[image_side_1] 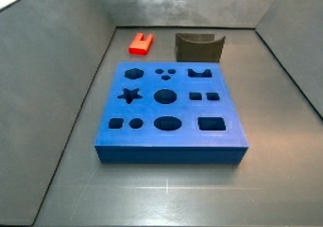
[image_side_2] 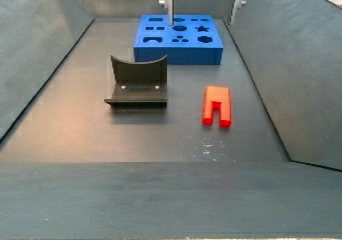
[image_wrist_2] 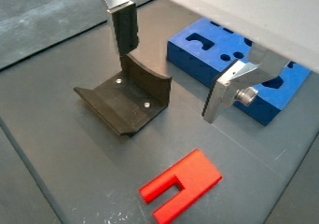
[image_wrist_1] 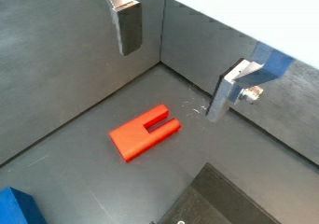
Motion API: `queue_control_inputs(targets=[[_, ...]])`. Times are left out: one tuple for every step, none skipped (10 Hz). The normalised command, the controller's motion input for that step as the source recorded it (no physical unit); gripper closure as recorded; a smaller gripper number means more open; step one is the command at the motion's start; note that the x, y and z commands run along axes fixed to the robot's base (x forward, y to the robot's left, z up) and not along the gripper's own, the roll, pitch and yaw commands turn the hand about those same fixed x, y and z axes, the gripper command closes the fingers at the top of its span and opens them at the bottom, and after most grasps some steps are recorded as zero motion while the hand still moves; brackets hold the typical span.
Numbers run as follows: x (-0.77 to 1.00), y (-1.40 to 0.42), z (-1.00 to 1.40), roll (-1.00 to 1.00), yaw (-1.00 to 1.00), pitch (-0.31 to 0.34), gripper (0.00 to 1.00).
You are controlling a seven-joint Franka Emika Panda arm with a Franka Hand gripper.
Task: Pick up the square-circle object. Move up. Place the square-circle object on the fixture. Regrasp the square-circle object. Move to above the board. Insert the square-circle object.
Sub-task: Pick up the square-circle object.
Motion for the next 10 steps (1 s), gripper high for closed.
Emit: queue_control_inputs(targets=[[-0.01, 0.0, -0.15, 0.0, 0.0, -0.031, 0.0], [-0.12, 0.0, -0.4, 0.0, 0.0, -0.111, 0.0], [-0.17, 0.0, -0.48, 0.0, 0.0, -0.186, 0.0], [-0.25, 0.0, -0.45, -0.01, -0.02, -0.226, 0.0], [-0.28, 0.0, -0.4, -0.02, -0.11, -0.243, 0.0], [-0.23, 0.0, -0.34, -0.03, -0.14, -0.239, 0.0], [-0.16, 0.0, -0.27, -0.04, -0.12, -0.219, 0.0], [-0.04, 0.0, -0.26, -0.03, -0.15, -0.204, 0.0], [0.0, 0.0, -0.25, -0.04, -0.14, -0.199, 0.0], [0.0, 0.0, -0.24, -0.03, -0.09, -0.177, 0.0]])
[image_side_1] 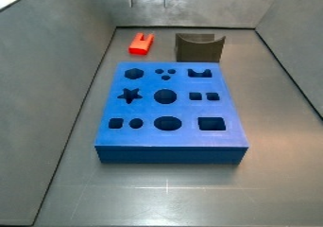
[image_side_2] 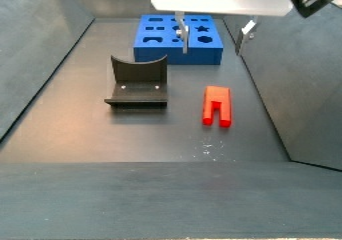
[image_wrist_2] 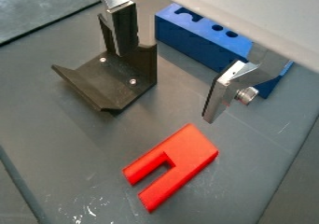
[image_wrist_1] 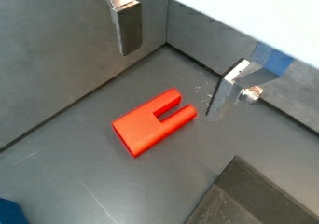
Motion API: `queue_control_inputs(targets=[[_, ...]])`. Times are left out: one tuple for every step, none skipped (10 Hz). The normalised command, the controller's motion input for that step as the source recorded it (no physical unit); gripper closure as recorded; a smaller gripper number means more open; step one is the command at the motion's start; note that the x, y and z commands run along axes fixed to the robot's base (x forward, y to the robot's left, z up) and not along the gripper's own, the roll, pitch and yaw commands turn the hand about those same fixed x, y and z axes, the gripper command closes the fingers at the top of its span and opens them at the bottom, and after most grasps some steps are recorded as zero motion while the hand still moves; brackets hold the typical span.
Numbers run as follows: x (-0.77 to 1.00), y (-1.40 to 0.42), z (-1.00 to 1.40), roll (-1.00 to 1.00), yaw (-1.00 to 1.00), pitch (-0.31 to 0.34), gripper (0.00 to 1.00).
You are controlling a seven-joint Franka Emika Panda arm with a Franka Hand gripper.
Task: Pick up the square-circle object. Move up. Place the square-circle object on the fixture. Regrasp the square-circle object. Move to above the board. Insert the square-circle object.
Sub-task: Pick up the square-circle object.
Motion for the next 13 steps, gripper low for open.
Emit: queue_control_inputs(targets=[[0.0, 0.0, -0.33, -0.01, -0.11, -0.183, 0.0], [-0.01, 0.0, -0.36, 0.0, -0.14, -0.207, 0.0], [-0.04, 0.0, -0.38, 0.0, -0.13, -0.2, 0.0], [-0.08, 0.0, -0.33, 0.0, -0.17, -0.201, 0.0], [-0.09, 0.0, -0.31, -0.01, -0.19, -0.211, 0.0], [-0.06, 0.0, -0.28, -0.02, -0.18, -0.214, 0.0], [-0.03, 0.0, -0.26, -0.03, -0.18, -0.22, 0.0], [-0.05, 0.0, -0.25, -0.05, -0.18, -0.25, 0.0], [-0.03, 0.0, -0.24, -0.06, -0.15, -0.269, 0.0], [-0.01, 0.0, -0.25, -0.06, -0.13, -0.24, 0.0], [0.0, 0.0, -0.27, -0.04, -0.1, -0.221, 0.0], [0.0, 0.0, -0.31, -0.01, -0.07, -0.206, 0.0], [0.0, 0.0, -0.31, -0.01, -0.07, -0.21, 0.0]])
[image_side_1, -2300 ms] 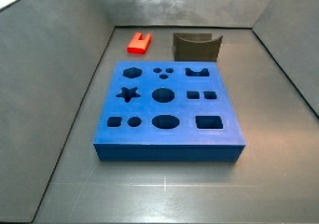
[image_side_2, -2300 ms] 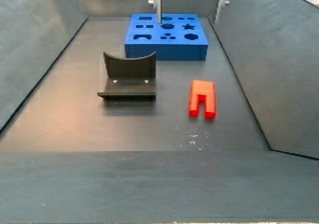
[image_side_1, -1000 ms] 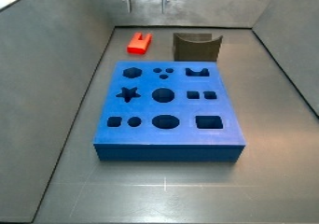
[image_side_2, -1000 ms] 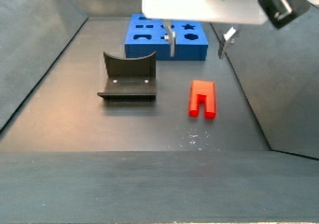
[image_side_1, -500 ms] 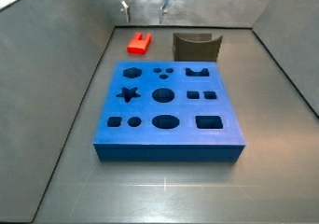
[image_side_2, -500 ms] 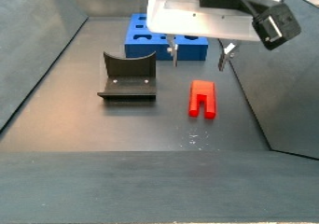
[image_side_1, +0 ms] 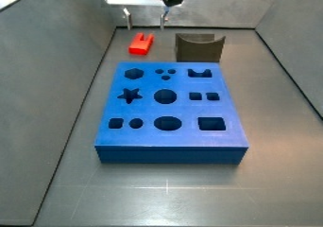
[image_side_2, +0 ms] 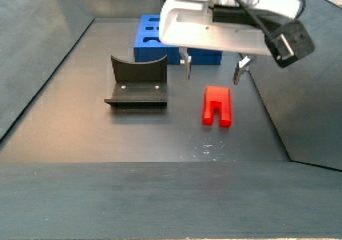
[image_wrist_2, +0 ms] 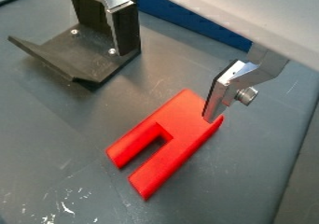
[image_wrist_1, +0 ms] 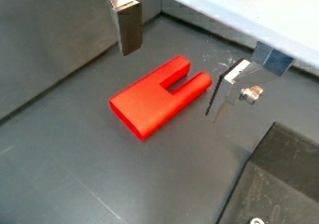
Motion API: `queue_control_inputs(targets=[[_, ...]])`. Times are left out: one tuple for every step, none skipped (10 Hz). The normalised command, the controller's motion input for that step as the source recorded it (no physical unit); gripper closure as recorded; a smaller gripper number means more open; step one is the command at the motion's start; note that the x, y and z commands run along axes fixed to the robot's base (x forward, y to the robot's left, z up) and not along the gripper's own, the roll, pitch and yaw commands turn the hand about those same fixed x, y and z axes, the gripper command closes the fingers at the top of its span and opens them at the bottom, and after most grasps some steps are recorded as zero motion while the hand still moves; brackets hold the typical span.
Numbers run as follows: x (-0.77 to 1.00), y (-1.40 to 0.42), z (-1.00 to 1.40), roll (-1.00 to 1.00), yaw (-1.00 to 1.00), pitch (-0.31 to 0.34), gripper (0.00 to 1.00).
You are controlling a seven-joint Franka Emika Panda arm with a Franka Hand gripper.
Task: Pick up the square-circle object. Move up. Place the square-circle object on the fixture. Regrasp the square-circle object. Move to above the board. Insert the square-circle object.
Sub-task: Pick up the square-circle object.
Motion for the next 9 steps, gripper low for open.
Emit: queue_control_inputs(targets=[[-0.02, 0.0, -0.31, -0.01, -0.08, -0.21, 0.0], [-0.14, 0.0, -0.3, -0.01, -0.12, -0.219, 0.0], [-0.21, 0.02, -0.27, -0.04, -0.11, -0.236, 0.0], [-0.17, 0.01, -0.23, -0.04, -0.11, -0.233, 0.0], [-0.13, 0.0, -0.27, -0.04, -0.13, -0.239, 0.0], [-0.12, 0.0, -0.29, -0.05, -0.17, -0.29, 0.0], [-0.05, 0.0, -0.35, -0.04, -0.12, -0.276, 0.0], [-0.01, 0.04, -0.42, -0.04, -0.06, -0.269, 0.0], [0.0, 0.04, -0.49, 0.0, 0.0, -0.256, 0.0]])
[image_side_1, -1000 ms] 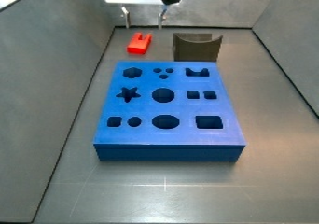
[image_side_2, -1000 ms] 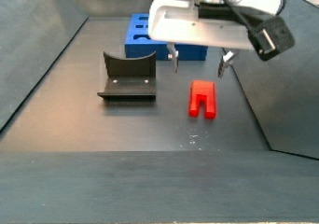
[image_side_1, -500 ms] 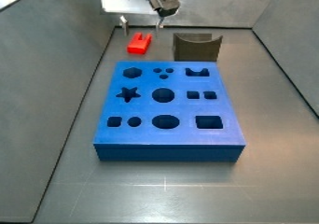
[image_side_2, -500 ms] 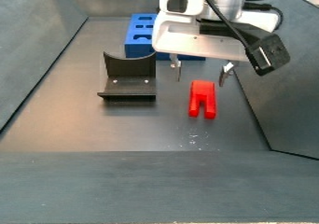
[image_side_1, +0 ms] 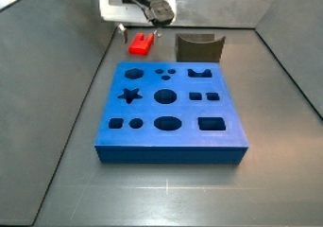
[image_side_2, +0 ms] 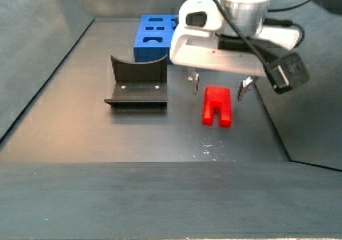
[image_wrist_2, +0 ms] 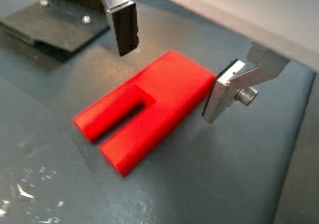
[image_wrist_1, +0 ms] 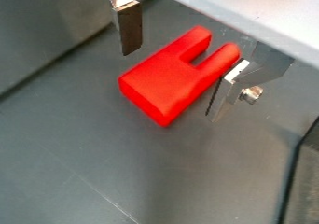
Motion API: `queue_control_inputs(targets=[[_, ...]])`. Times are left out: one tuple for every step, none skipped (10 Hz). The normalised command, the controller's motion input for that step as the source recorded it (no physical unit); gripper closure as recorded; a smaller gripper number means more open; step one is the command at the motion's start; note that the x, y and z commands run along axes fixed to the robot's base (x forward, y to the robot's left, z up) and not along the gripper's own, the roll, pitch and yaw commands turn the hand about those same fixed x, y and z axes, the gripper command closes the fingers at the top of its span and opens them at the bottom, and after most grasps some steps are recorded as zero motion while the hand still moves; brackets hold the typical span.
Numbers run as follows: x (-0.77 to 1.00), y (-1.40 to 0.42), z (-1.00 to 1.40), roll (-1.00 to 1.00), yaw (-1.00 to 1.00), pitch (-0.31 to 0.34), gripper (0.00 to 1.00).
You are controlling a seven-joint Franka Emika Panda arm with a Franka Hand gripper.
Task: Pick up the square-circle object. Move up. Place the square-circle object on the fixture. Regrasp the square-circle object. Move to above the board. Insert the square-circle object.
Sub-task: Pick up the square-circle object.
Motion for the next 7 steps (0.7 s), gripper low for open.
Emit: queue_control_inputs(targets=[[-0.03, 0.05, -0.53, 0.0, 0.03, -0.261, 0.0], [-0.14, 0.02, -0.5, 0.0, 0.03, -0.276, 0.0], [-0.26, 0.01, -0.27, 0.0, 0.03, -0.231, 0.0], [0.0, -0.02, 0.0, 0.03, 0.0, 0.0, 0.0], [0.0, 0.0, 0.0, 0.01, 0.0, 0.0, 0.0], [0.0, 0.0, 0.0, 0.0, 0.0, 0.0, 0.0], [0.0, 0.0, 0.0, 0.0, 0.0, 0.0, 1.0]])
